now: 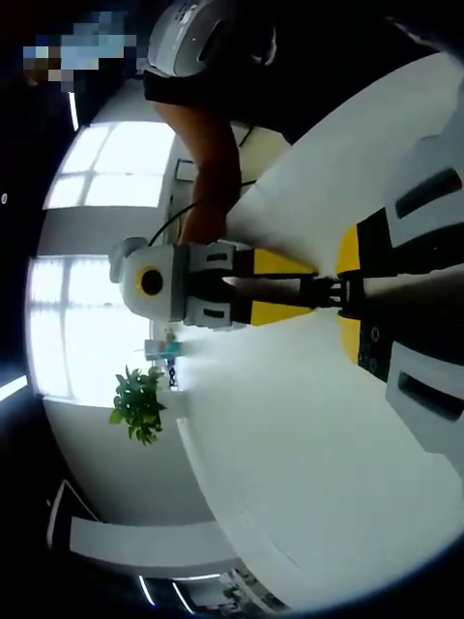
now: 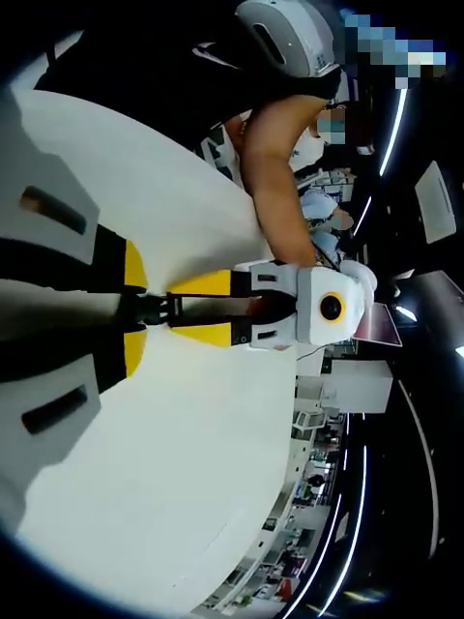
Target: Snap the two parts of the plastic buckle together until the buckle closes and remains connected.
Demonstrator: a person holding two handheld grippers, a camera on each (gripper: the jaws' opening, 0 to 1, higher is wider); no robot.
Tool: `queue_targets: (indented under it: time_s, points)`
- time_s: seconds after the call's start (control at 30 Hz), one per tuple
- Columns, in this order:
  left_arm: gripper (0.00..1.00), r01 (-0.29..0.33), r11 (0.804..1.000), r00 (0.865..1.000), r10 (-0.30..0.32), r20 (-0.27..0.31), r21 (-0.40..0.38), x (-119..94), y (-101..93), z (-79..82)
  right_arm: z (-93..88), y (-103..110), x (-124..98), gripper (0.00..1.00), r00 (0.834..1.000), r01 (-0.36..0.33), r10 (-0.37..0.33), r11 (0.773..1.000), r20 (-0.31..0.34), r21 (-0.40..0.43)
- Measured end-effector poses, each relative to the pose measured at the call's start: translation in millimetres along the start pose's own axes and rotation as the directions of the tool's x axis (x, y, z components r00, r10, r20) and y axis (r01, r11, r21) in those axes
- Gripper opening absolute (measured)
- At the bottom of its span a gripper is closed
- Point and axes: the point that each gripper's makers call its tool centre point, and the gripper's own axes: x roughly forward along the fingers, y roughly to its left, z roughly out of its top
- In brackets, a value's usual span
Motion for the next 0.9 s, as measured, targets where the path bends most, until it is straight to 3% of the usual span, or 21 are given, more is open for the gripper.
queue_targets:
  time_s: [0.9]
  points:
    - [0.1,0.015,0.999,1.0,-0.015,-0.013,0.036,7.0,-5.7,2.6,-0.6,1.7,1.3,0.1,1.0,-0.029,0.029,1.0,-0.002,0.007]
